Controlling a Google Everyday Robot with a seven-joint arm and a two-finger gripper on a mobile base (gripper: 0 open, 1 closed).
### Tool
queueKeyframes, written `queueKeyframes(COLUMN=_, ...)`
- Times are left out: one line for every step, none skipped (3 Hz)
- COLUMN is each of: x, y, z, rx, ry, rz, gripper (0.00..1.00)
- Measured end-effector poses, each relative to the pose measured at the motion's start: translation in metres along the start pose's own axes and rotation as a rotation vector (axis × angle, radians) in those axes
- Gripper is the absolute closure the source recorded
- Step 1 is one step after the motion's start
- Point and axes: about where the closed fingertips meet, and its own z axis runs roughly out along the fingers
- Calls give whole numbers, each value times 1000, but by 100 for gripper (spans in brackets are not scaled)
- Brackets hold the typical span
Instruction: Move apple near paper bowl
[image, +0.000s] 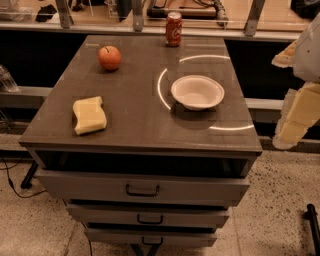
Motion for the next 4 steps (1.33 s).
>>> queueKeyframes(x=-5, y=-6, z=0, rx=6, ry=-12, rz=-5, gripper=0)
queueKeyframes(x=-37, y=-41, z=3, rx=38, ry=-90, rz=-37, gripper=0)
queueKeyframes(x=-92, y=-94, z=8, rx=77, ry=-222, rz=-110, gripper=0)
queueKeyframes(x=-180, y=-146, z=6, rx=115, ry=-367, rz=-202, gripper=0)
